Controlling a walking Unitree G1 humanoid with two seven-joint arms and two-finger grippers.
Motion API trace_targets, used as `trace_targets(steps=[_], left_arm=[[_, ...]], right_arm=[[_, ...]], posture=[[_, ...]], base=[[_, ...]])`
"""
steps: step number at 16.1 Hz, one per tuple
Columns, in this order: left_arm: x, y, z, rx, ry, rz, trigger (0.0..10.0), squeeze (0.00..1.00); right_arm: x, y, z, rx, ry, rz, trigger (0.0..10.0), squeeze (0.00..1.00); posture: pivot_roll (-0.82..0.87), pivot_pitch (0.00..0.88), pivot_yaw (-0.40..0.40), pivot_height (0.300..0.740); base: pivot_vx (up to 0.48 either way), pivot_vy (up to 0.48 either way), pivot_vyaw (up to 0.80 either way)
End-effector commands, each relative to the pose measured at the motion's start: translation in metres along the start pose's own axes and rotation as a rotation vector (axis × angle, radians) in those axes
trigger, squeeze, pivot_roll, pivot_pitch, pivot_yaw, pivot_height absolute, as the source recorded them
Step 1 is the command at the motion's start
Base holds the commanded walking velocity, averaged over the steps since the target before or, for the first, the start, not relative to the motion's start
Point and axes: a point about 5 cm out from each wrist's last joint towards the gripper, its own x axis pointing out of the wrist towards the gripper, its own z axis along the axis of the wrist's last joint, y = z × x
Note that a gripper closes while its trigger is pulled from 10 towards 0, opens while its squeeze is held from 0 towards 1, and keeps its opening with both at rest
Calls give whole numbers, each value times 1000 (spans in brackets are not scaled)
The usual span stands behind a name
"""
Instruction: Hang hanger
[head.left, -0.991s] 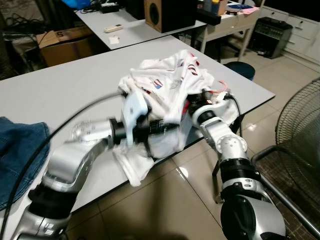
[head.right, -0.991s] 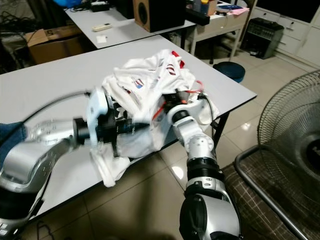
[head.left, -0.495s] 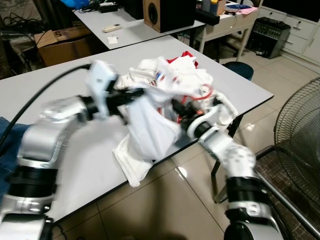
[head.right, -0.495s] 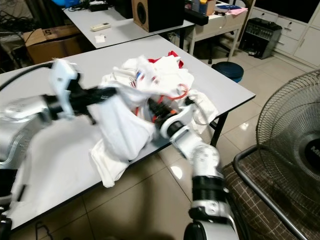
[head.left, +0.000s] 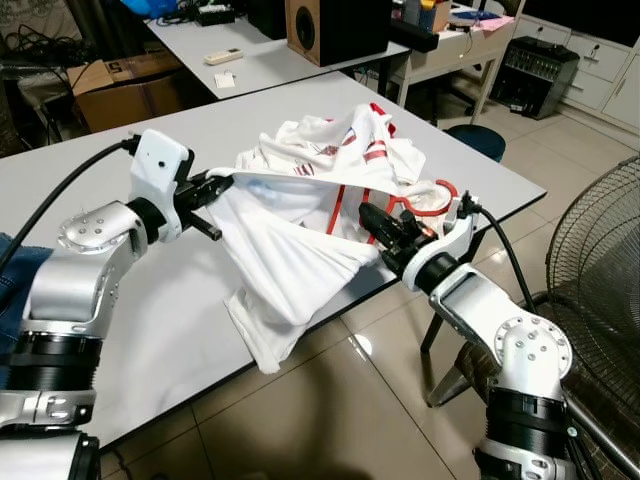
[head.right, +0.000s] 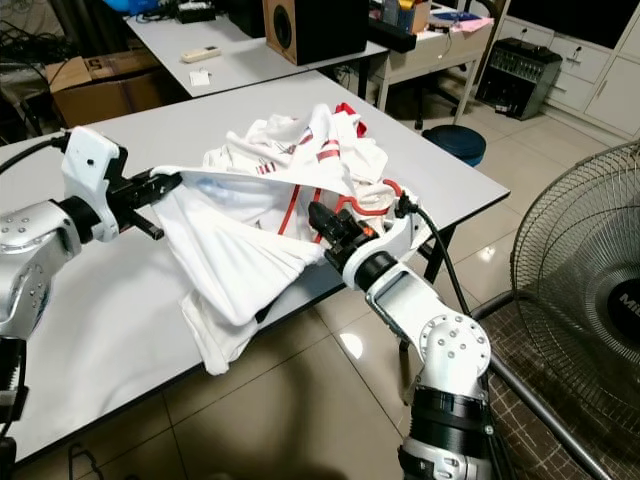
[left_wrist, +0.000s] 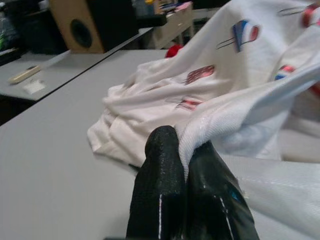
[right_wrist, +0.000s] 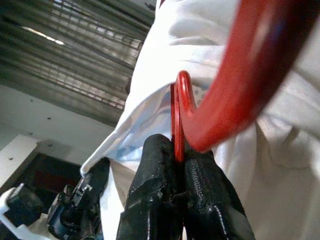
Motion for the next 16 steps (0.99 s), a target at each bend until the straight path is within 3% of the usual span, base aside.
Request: trace_targets(steps=[1, 3, 5, 6, 7, 8, 11, 14, 16], left_arm=[[-7, 16, -2, 20, 19, 109, 0, 0], [-9, 16, -9, 28, 36, 124, 0, 0], [-8, 0, -19, 17, 75, 35, 10000, 0], [-9, -10, -21, -24, 66, -40, 10000, 0], [-10, -19, -21, -48, 53, -104, 10000, 1000], [-11, -30, -22, -46, 60, -163, 10000, 1000], [-16, -36, -21, -49, 53, -197, 10000, 1000], [-27, -34, -14, -76, -1, -222, 10000, 1000], [-34, -23, -10, -109, -43, -138, 10000, 1000]], right_arm=[[-8, 0, 2, 15, -4, -14, 10000, 0], [-15, -1, 3, 33, 2, -36, 10000, 0], [-20, -1, 5, 2, 8, -57, 10000, 0], [-20, 0, 10, -74, -2, -71, 10000, 0], [-21, 3, 16, -164, -3, -83, 10000, 0], [-20, 9, 23, -251, -8, -82, 10000, 0], [-21, 20, 33, -379, -2, -76, 10000, 0], [-23, 31, 46, -347, -42, 11, 10000, 0], [-23, 38, 50, -346, -45, 86, 10000, 0]], posture=[[-79, 0, 11, 740], [-83, 0, 6, 740], [-83, 0, 1, 740], [-83, 0, 1, 740], [-87, 0, 1, 740], [-90, 0, 2, 740], [-90, 0, -1, 740], [-87, 0, -9, 740], [-87, 0, -9, 740]], base=[[0, 0, 0], [0, 0, 0], [0, 0, 0], [0, 0, 0], [0, 0, 0], [0, 0, 0], [0, 0, 0], [0, 0, 0], [0, 0, 0]])
